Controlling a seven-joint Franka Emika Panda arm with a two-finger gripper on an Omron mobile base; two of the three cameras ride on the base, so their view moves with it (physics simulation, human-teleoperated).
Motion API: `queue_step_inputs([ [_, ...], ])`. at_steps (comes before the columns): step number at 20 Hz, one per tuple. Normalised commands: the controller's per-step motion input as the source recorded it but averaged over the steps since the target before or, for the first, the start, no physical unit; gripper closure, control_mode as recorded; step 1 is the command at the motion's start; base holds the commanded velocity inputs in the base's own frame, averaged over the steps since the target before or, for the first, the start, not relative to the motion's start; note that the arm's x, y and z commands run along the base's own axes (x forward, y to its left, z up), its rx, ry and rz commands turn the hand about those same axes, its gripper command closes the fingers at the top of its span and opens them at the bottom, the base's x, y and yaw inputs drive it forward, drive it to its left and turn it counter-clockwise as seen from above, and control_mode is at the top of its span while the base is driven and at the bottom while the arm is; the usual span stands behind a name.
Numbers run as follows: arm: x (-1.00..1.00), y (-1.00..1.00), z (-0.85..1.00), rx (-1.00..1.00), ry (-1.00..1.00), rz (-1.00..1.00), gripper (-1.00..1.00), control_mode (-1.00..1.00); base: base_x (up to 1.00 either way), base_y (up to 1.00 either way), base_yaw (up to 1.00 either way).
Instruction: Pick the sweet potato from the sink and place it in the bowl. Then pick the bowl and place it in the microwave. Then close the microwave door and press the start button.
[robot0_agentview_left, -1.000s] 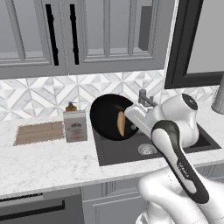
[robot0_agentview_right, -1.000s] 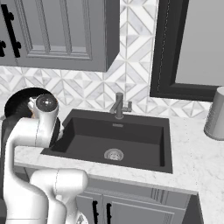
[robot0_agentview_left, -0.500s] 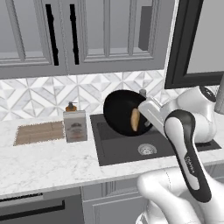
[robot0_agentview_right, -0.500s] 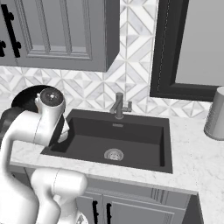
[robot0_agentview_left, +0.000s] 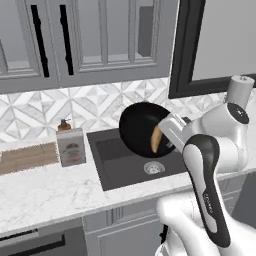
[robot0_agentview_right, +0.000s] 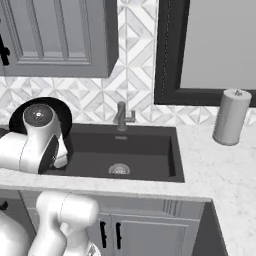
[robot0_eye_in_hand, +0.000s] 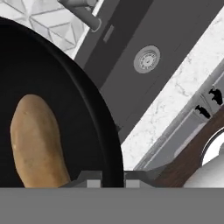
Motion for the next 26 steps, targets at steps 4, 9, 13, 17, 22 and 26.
queue_step_inputs([
  [4,0.0,0.0,0.0,0.0,0.0,0.0,1.0,1.0,-0.64,0.14,-0.75],
  [9,0.0,0.0,0.0,0.0,0.0,0.0,1.0,1.0,-0.67,0.09,-0.78],
  [13,0.0,0.0,0.0,0.0,0.0,0.0,1.0,1.0,-0.64,0.0,-0.81],
  [17,0.0,0.0,0.0,0.0,0.0,0.0,1.0,1.0,-0.37,0.0,-0.88],
  [22,0.0,0.0,0.0,0.0,0.0,0.0,1.0,1.0,-0.2,-0.03,-0.88],
  [26,0.0,0.0,0.0,0.0,0.0,0.0,1.0,1.0,-0.15,-0.06,-0.89],
])
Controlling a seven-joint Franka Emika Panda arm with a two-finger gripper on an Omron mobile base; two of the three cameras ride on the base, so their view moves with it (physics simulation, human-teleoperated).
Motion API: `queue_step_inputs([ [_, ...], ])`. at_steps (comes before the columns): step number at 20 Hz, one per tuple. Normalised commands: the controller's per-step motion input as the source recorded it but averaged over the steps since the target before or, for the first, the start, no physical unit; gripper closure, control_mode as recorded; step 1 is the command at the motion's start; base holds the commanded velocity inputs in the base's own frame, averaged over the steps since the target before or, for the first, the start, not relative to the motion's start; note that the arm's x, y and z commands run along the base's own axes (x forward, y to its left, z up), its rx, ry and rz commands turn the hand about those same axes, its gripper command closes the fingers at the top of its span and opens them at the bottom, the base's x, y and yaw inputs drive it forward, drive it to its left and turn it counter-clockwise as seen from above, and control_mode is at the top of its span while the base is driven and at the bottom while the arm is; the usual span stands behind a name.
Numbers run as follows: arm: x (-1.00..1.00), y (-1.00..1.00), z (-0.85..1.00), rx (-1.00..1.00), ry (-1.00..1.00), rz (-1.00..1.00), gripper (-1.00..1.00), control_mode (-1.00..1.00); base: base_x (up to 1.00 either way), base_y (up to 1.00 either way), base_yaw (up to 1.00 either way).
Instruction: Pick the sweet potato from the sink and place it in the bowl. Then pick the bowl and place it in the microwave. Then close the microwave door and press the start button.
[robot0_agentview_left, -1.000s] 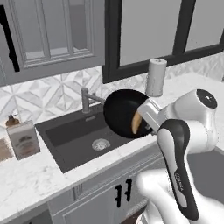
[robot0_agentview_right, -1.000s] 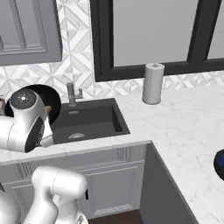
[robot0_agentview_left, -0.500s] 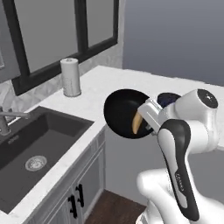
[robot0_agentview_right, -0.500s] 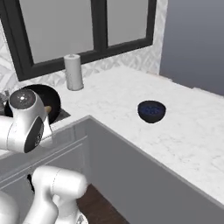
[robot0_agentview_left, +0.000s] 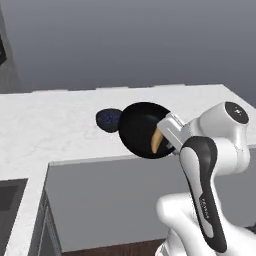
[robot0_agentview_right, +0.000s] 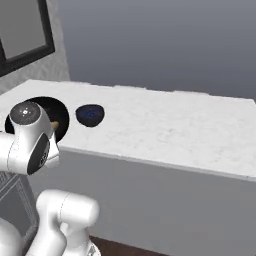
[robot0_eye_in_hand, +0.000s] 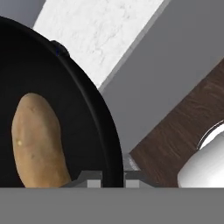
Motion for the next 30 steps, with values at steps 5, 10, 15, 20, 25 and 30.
queue_step_inputs([
  [5,0.0,0.0,0.0,0.0,0.0,0.0,1.0,1.0,-0.1,-0.14,-0.89],
  [10,0.0,0.0,0.0,0.0,0.0,0.0,1.0,1.0,-0.05,-0.29,-0.86],
  [15,0.0,0.0,0.0,0.0,0.0,0.0,1.0,1.0,0.0,-0.33,-0.85],
  [20,0.0,0.0,0.0,0.0,0.0,0.0,1.0,1.0,0.0,-0.41,-0.83],
  [25,0.0,0.0,0.0,0.0,0.0,0.0,1.0,1.0,0.18,-0.64,-0.71],
  [30,0.0,0.0,0.0,0.0,0.0,0.0,1.0,1.0,0.78,-0.87,-0.5],
])
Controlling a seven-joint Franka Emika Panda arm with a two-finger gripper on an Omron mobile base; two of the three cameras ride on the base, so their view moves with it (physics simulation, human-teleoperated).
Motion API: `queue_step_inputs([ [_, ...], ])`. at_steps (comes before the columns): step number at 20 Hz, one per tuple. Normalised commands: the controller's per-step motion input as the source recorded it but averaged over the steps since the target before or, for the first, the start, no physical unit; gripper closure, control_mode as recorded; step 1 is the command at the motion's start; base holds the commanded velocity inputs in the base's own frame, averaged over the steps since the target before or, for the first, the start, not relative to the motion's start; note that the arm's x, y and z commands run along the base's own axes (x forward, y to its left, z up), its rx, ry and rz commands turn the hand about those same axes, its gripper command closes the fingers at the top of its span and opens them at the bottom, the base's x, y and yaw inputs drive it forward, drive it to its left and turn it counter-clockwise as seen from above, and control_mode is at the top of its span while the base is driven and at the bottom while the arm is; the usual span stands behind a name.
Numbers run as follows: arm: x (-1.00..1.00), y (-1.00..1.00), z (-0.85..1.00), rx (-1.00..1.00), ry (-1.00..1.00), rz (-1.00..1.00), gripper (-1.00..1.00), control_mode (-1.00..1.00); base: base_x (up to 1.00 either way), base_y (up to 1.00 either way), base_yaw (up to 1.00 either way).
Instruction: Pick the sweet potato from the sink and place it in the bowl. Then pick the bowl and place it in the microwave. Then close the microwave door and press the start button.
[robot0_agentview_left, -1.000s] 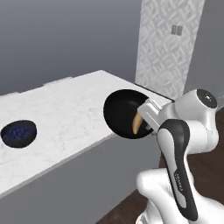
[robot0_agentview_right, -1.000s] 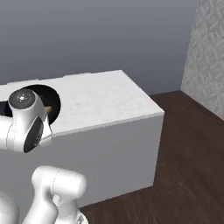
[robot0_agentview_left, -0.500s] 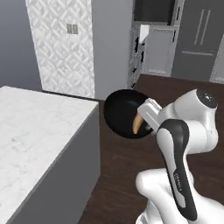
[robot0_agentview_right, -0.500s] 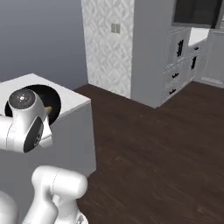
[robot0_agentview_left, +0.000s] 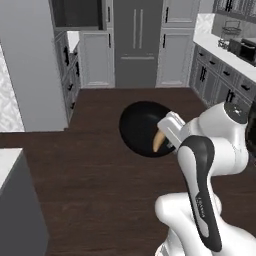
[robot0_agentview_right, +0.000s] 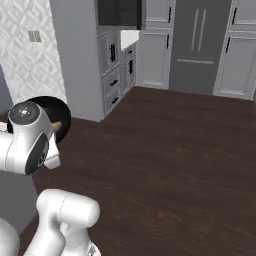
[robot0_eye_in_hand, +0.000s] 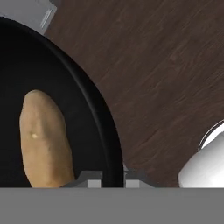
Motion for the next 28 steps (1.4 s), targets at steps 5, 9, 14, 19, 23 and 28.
queue_step_inputs([
  [5,0.0,0.0,0.0,0.0,0.0,0.0,1.0,1.0,1.0,-0.85,-0.29],
  [9,0.0,0.0,0.0,0.0,0.0,0.0,1.0,1.0,1.0,-0.67,-0.07],
  [14,0.0,0.0,0.0,0.0,0.0,0.0,1.0,1.0,1.0,-0.53,0.0],
  [19,0.0,0.0,0.0,0.0,0.0,0.0,1.0,1.0,1.0,-0.5,0.0],
  [23,0.0,0.0,0.0,0.0,0.0,0.0,1.0,1.0,1.0,-0.4,0.0],
  [28,0.0,0.0,0.0,0.0,0.0,0.0,1.0,1.0,1.0,-0.29,0.0],
])
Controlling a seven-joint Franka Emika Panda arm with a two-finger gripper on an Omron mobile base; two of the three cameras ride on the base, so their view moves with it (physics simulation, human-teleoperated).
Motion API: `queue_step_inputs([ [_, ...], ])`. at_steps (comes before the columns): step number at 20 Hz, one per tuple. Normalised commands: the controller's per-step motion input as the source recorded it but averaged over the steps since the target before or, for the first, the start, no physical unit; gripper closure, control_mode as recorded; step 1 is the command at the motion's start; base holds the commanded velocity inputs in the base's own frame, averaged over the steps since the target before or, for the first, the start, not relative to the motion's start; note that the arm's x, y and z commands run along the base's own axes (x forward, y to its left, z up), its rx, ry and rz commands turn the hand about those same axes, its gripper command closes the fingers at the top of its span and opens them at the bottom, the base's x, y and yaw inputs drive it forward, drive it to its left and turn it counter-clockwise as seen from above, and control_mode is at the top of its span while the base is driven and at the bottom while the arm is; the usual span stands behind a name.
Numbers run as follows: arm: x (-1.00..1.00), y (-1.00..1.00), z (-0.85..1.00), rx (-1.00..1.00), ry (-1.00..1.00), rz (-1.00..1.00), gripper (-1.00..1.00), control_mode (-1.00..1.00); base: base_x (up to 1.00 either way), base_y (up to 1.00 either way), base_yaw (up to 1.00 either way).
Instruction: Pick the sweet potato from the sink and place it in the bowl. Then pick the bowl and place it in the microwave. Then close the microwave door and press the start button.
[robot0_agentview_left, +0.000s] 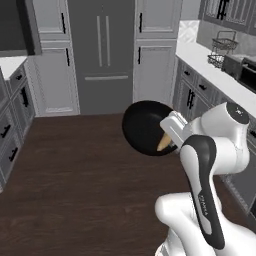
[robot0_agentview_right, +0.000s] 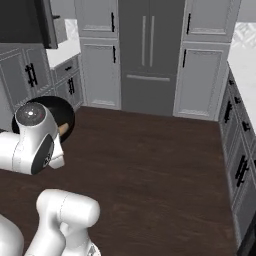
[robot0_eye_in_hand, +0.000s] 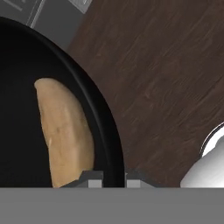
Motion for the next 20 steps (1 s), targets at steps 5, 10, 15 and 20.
queue_step_inputs([
  [5,0.0,0.0,0.0,0.0,0.0,0.0,1.0,1.0,1.0,-0.26,0.0],
  [10,0.0,0.0,0.0,0.0,0.0,0.0,1.0,1.0,1.0,-0.19,0.02],
  [15,0.0,0.0,0.0,0.0,0.0,0.0,1.0,1.0,1.0,-0.09,0.17],
  [20,0.0,0.0,0.0,0.0,0.0,0.0,1.0,1.0,1.0,-0.02,0.31],
])
